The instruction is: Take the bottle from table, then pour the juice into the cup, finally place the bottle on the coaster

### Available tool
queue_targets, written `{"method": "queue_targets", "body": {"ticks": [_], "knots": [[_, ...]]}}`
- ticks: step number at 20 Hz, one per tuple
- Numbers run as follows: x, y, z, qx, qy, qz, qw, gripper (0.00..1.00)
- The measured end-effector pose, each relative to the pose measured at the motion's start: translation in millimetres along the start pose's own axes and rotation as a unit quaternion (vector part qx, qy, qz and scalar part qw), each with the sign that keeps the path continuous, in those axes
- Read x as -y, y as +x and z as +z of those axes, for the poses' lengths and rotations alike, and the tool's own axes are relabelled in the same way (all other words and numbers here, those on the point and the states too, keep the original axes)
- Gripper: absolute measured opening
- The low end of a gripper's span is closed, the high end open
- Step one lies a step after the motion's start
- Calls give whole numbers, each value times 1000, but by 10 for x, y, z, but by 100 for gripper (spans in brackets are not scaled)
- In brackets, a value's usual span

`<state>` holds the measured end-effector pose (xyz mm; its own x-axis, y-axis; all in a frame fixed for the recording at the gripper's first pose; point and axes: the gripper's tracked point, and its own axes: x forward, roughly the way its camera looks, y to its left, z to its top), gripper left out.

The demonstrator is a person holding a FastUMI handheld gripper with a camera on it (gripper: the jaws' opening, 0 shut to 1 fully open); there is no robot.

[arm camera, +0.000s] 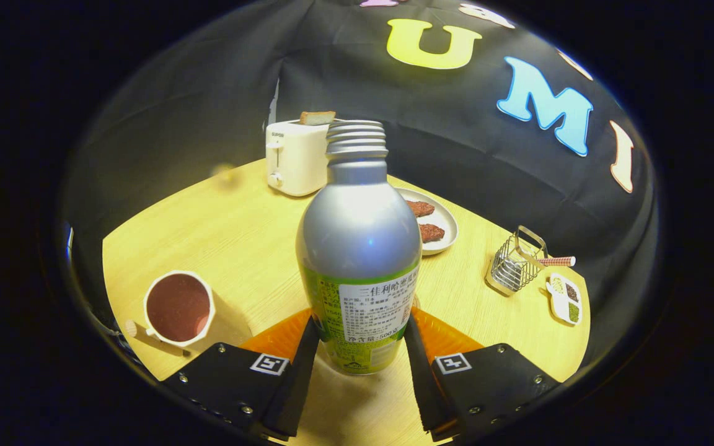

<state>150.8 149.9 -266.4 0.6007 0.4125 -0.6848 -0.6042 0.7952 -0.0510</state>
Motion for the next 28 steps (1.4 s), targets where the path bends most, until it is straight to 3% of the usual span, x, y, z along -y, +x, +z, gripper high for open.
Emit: {"method": "queue_targets", "body": {"ticks": [10, 28], "knots": [[214, 316, 229, 47, 32, 3, 998, 72], [429, 838, 212, 60, 67, -5, 996, 76]]}}
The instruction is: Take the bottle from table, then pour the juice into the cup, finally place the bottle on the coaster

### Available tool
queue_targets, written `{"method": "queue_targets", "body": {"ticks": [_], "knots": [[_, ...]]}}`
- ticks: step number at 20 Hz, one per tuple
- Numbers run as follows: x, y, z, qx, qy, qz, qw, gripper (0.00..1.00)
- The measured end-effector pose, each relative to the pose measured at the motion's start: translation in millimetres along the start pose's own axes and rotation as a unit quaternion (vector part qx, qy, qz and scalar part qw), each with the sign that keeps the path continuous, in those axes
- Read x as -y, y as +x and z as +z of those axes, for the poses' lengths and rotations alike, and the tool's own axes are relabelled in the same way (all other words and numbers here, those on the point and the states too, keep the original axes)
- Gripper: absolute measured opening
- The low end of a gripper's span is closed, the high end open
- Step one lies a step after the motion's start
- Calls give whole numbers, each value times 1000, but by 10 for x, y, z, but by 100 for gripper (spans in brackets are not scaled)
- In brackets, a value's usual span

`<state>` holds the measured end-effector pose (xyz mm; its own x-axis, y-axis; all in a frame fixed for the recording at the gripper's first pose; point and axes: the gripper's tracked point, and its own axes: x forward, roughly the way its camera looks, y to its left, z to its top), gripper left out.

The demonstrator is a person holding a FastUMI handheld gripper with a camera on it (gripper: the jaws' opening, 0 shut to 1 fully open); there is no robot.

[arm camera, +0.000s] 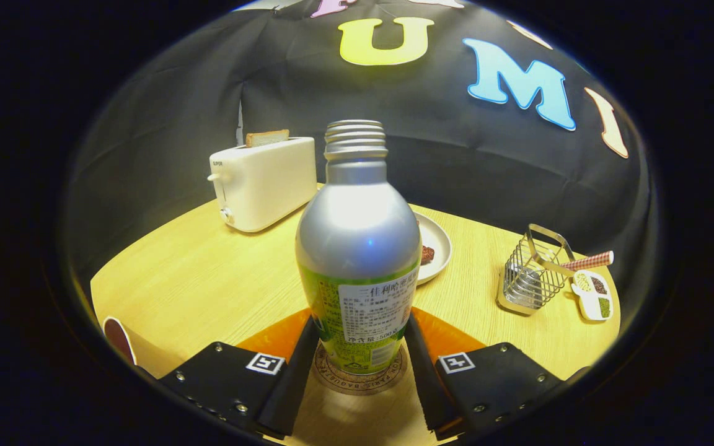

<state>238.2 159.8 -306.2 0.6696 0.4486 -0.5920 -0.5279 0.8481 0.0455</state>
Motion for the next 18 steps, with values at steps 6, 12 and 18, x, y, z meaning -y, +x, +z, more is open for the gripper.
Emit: {"method": "queue_targets", "body": {"ticks": [6, 12, 18], "knots": [[6, -12, -23, -3, 8, 0, 1000, 78], [23, -65, -112, -14, 11, -3, 1000, 94], [97, -228, 1, -1, 12, -28, 1000, 99]]}}
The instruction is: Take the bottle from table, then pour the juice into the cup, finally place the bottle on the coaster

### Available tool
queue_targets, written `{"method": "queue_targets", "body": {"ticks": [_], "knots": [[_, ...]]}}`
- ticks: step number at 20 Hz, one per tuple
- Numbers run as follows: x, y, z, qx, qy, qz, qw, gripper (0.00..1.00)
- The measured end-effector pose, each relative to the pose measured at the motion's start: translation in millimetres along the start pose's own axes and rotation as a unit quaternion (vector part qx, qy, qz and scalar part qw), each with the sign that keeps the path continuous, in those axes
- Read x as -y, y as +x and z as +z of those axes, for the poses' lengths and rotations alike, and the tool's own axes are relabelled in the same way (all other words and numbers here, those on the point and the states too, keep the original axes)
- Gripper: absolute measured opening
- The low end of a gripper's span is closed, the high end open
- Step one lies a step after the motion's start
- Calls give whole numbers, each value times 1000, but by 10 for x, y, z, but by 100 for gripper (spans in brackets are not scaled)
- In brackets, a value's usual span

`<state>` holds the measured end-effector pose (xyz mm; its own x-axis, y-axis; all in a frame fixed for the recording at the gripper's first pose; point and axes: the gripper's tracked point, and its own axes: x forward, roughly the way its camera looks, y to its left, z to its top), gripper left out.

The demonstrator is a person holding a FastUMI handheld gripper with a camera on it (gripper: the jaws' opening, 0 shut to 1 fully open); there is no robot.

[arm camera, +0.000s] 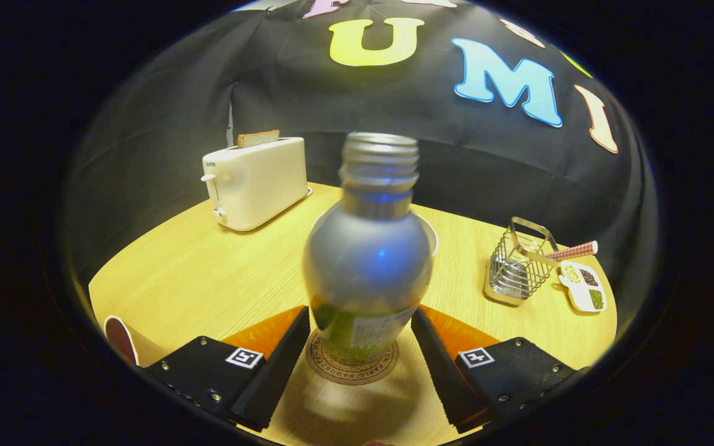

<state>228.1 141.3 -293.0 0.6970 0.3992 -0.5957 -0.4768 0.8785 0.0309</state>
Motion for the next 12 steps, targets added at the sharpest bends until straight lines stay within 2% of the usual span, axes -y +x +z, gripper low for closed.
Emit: {"method": "queue_targets", "body": {"ticks": [6, 12], "knots": [[43, -450, 279, 34, 5, -26, 999, 99], [-43, -1116, 586, 86, 17, -58, 994, 99]]}}
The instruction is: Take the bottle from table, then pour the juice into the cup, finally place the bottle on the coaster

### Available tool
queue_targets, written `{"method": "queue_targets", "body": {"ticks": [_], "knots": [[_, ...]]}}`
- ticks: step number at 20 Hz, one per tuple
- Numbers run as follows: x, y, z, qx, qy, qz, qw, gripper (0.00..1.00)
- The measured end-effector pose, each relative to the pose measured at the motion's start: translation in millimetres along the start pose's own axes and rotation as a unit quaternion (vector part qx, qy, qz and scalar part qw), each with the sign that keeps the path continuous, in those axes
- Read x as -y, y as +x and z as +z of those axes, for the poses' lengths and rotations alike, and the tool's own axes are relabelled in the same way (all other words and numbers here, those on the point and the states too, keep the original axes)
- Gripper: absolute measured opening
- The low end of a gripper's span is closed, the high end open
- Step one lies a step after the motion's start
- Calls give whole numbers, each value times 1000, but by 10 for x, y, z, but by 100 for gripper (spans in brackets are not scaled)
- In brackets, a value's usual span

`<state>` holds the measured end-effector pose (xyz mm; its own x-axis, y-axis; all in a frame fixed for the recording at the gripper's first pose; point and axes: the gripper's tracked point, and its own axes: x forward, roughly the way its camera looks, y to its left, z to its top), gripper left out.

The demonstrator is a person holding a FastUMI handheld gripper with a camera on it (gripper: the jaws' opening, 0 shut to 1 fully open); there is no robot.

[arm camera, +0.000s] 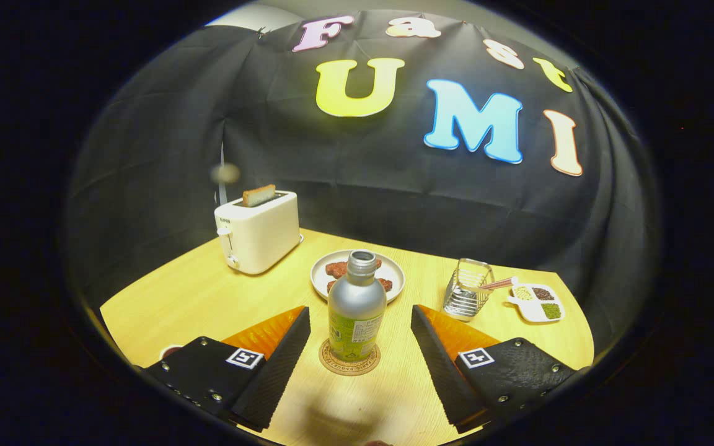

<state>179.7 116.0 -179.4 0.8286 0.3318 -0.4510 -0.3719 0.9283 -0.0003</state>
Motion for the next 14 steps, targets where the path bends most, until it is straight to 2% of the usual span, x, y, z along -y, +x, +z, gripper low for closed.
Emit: {"method": "queue_targets", "body": {"ticks": [8, 14], "knots": [[-145, -839, 327, 57, 29, -46, 997, 99], [-319, -1255, 503, 88, 42, -71, 993, 98]]}}
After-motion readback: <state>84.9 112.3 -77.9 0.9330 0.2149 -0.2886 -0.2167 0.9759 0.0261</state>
